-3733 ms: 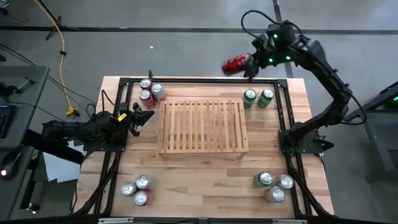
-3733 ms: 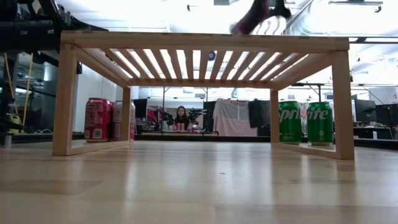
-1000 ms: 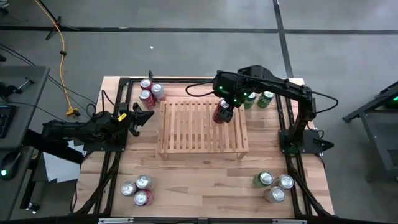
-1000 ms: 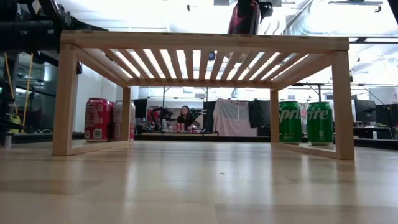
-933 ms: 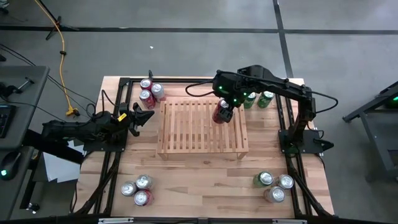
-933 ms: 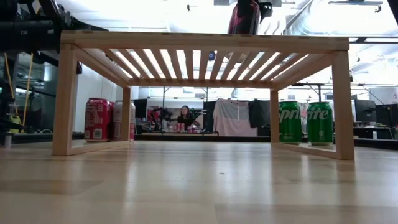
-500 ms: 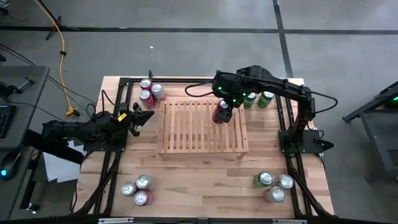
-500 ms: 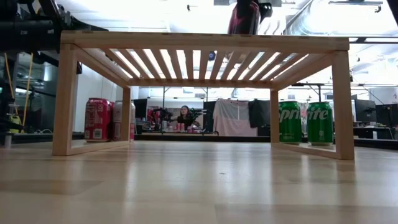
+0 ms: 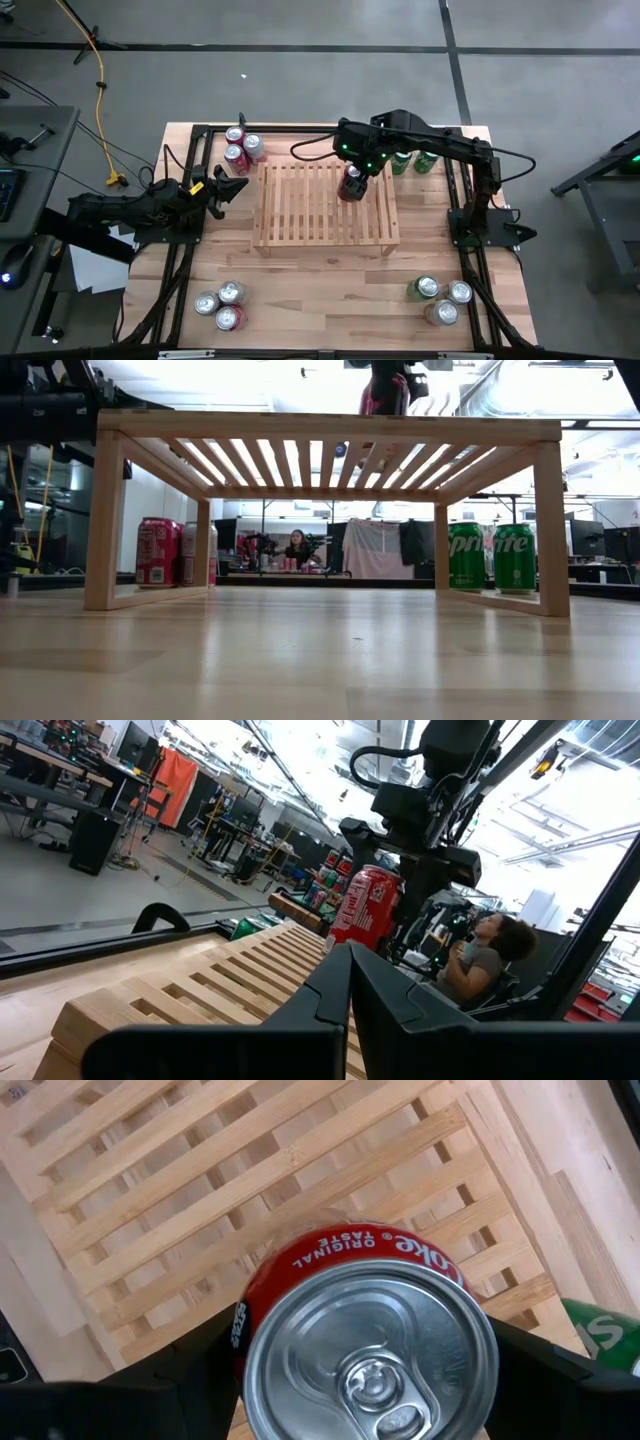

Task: Place canned beverage on shelf
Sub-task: Put the top right red soda can on the shelf

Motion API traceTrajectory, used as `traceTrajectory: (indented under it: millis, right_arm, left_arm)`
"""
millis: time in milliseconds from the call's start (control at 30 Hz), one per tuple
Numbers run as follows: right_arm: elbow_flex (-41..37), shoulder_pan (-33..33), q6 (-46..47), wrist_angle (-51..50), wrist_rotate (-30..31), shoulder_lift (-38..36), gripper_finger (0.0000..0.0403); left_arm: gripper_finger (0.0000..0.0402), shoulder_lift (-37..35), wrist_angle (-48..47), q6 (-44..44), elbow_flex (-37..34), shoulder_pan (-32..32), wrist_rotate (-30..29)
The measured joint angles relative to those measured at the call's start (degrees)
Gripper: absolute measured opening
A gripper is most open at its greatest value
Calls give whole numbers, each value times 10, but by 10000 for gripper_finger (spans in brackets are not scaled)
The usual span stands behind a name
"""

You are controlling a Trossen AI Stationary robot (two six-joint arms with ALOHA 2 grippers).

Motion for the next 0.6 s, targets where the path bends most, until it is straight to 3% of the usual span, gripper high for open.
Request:
traceTrajectory:
  millis: [600]
  right_arm:
    - [1, 1, -30, -12, -23, 0, 310]
  left_arm:
    - [3, 0, 0, 0, 0, 0, 0]
